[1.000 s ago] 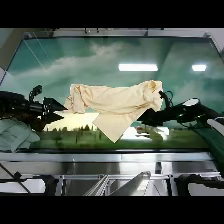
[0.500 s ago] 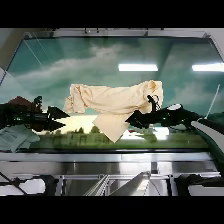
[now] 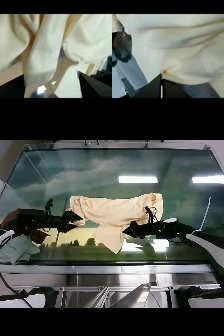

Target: Fold the shirts.

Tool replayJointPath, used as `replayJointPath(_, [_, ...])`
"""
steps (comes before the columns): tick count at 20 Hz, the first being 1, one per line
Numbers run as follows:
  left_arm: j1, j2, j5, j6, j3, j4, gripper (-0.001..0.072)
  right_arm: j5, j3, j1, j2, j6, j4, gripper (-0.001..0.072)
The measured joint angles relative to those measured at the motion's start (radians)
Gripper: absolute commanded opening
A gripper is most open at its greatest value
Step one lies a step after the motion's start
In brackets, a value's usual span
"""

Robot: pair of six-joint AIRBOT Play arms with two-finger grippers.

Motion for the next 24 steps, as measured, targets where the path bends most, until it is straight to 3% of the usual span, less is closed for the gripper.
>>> replayJointPath(2, [-0.054,-0.019,-0.069,-0.015,0.032,-0.01,0.0705,0.009,0.0,0.004,0.0,-0.008,0.003,0.0018])
replayJointPath(3, [-0.072,-0.034,-0.09,-0.02,0.049,-0.011,0.0568,0.018,0.0,0.005,-0.001,-0.011,0.004,0.0018])
replayJointPath(5, [-0.096,-0.066,-0.094,-0.029,0.08,-0.016,0.0098,0.037,-0.001,0.006,-0.001,-0.016,0.003,0.0018])
replayJointPath(6, [-0.099,-0.079,-0.084,-0.032,0.093,-0.018,0.0025,0.049,-0.001,0.007,-0.001,-0.022,0.003,0.0018])
replayJointPath(10, [-0.087,-0.105,0.022,-0.036,0.146,-0.019,0.0024,0.078,-0.002,0.007,0.005,-0.033,0.003,0.0017])
replayJointPath(14, [-0.051,-0.053,0.22,-0.03,0.222,-0.019,0.0025,0.152,0.005,-0.011,0.089,-0.05,0.008,0.0017])
replayJointPath(19, [0.053,0.2,0.512,-0.019,0.474,-0.095,0.003,0.303,0.153,-0.223,0.486,-0.132,0.104,0.0018])
replayJointPath(24, [0.322,0.474,0.607,-0.029,0.954,-0.145,0.0031,0.266,0.485,-0.658,0.922,-0.173,0.229,0.0017])
